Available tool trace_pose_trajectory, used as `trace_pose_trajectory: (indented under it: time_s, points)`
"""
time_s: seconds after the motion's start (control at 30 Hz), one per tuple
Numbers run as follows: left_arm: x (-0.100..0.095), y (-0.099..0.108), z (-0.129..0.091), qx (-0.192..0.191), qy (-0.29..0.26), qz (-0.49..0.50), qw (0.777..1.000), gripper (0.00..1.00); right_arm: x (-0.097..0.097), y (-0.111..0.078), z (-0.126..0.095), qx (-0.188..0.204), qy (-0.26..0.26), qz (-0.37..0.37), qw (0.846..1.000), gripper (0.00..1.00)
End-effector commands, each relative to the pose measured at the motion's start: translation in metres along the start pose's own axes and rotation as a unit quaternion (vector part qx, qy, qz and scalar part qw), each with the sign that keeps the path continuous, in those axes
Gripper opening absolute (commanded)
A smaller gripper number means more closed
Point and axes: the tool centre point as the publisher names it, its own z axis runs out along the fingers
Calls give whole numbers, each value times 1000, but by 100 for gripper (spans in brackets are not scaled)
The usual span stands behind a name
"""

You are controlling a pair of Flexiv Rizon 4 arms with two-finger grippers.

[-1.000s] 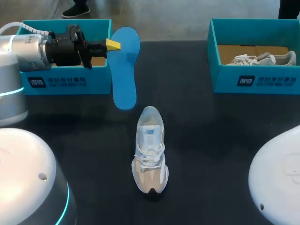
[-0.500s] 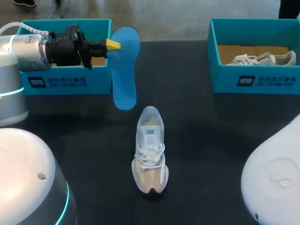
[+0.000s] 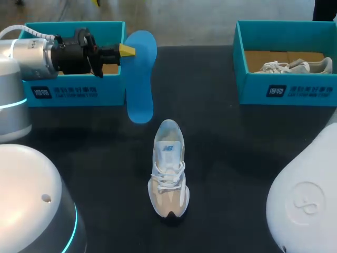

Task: Take the shoe out of the shoebox, open the shoe tongue, remove and reinsert the insole, then place the shoe into the shoebox

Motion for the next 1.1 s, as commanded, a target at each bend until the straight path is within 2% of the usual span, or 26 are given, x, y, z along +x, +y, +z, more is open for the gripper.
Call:
trace_pose_trajectory:
  time_s: [0.03,0.43,0.6,0.63,0.83,1.03,1.1]
  points:
    - [1,1,0,1,-2,0,1000,0,-13,-3,-3,-5,40,8,999,100]
    - [1,1,0,1,-2,0,1000,0,-49,-9,-4,-4,150,36,988,100]
    - [1,1,0,1,-2,0,1000,0,-63,-11,3,-9,206,45,977,100]
    - [1,1,0,1,-2,0,1000,0,-68,-13,6,-12,235,50,971,100]
    - [1,1,0,1,-2,0,1000,0,-81,-17,14,-25,327,64,942,100]
    - [1,1,0,1,-2,0,1000,0,-90,-20,21,-37,388,69,918,100]
    - [1,1,0,1,-2,0,1000,0,-92,-22,24,-44,416,64,906,100]
